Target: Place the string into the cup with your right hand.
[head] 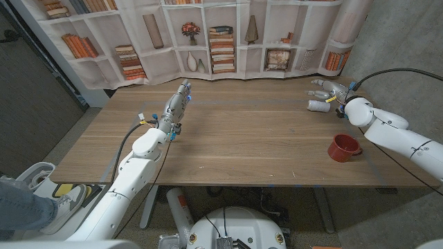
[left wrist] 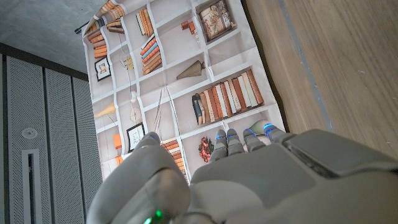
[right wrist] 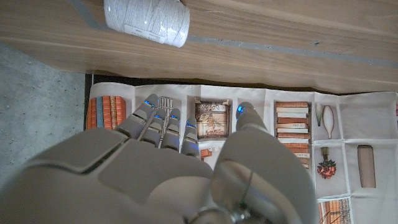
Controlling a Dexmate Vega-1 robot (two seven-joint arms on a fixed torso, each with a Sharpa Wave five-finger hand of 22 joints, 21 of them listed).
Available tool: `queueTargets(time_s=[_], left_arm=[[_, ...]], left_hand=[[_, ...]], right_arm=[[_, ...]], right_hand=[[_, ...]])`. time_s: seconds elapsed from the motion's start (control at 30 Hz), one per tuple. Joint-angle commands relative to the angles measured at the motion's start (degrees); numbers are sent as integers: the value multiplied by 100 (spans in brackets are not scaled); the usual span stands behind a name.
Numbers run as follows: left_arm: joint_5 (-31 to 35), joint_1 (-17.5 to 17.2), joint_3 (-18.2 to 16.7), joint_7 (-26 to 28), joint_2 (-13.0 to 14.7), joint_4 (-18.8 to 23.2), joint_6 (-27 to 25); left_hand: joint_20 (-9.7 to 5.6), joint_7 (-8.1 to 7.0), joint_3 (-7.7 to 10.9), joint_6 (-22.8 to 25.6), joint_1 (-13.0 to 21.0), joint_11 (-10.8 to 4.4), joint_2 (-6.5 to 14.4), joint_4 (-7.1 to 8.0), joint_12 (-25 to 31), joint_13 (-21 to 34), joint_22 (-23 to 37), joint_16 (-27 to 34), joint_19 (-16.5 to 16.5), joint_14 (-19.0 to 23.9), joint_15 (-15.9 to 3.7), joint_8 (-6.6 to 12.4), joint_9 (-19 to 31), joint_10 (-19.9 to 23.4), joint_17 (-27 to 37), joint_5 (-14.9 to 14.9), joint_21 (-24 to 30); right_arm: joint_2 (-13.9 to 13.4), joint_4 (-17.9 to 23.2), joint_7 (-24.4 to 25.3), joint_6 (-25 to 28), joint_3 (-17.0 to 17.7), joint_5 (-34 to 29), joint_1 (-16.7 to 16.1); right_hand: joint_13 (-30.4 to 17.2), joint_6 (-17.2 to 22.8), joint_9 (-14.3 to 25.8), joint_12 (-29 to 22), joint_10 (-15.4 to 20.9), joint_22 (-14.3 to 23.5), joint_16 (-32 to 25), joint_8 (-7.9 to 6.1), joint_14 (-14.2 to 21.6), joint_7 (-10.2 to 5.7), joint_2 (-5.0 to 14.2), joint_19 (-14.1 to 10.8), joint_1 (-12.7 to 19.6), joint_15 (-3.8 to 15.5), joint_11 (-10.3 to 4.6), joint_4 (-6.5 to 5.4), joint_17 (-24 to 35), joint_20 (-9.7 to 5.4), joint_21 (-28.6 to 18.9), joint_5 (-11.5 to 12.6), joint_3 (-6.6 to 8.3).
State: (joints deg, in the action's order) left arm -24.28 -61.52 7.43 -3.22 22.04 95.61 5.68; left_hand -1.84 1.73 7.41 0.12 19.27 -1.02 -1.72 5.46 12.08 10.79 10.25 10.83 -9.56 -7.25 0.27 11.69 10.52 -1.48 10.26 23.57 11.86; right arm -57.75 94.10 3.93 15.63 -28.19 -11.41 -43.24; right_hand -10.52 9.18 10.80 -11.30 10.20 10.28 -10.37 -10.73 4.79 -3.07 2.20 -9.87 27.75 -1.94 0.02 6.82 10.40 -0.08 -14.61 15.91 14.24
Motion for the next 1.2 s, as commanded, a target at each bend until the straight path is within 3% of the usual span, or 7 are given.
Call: queueTargets(time_s=[0.03,0.4,1.13,1.2], left_arm=[[1,-40,-7,31,6,53,9],[21,-56,12,41,15,84,36],[64,-195,33,170,54,302,-36],[61,-200,36,174,58,319,-47]], left_hand=[[-129,23,-16,32,73,-16,-5,-17,-5,9,23,2,-105,38,-4,35,30,1,24,11,-12],[-128,31,-27,34,78,-21,1,-17,-7,10,24,0,-112,37,-4,30,31,4,24,10,-15],[-116,23,-50,42,86,-23,12,-17,-7,10,24,1,-115,42,2,21,31,16,25,8,-18],[-113,29,-53,43,87,-19,13,-16,-9,10,24,0,-118,42,3,20,31,13,25,7,-19]], right_arm=[[-92,104,-228,297,-155,-365,128],[-141,174,-437,485,-227,-568,191],[-132,86,-1020,790,-519,-1033,530],[-131,41,-1058,729,-524,-1024,550]], right_hand=[[-25,-48,22,7,-54,6,23,-5,-69,-15,12,49,125,-27,28,68,8,69,28,-19,25],[-29,-105,23,4,-105,7,20,-4,-119,-6,5,55,226,-34,61,128,9,118,60,-25,59],[-37,-315,27,11,-273,-1,-4,12,-150,-35,-71,-54,537,-83,87,271,10,377,102,2,145],[-38,-335,28,23,-342,-2,-5,3,-163,-42,-88,-68,604,-81,156,288,10,387,115,13,163]])
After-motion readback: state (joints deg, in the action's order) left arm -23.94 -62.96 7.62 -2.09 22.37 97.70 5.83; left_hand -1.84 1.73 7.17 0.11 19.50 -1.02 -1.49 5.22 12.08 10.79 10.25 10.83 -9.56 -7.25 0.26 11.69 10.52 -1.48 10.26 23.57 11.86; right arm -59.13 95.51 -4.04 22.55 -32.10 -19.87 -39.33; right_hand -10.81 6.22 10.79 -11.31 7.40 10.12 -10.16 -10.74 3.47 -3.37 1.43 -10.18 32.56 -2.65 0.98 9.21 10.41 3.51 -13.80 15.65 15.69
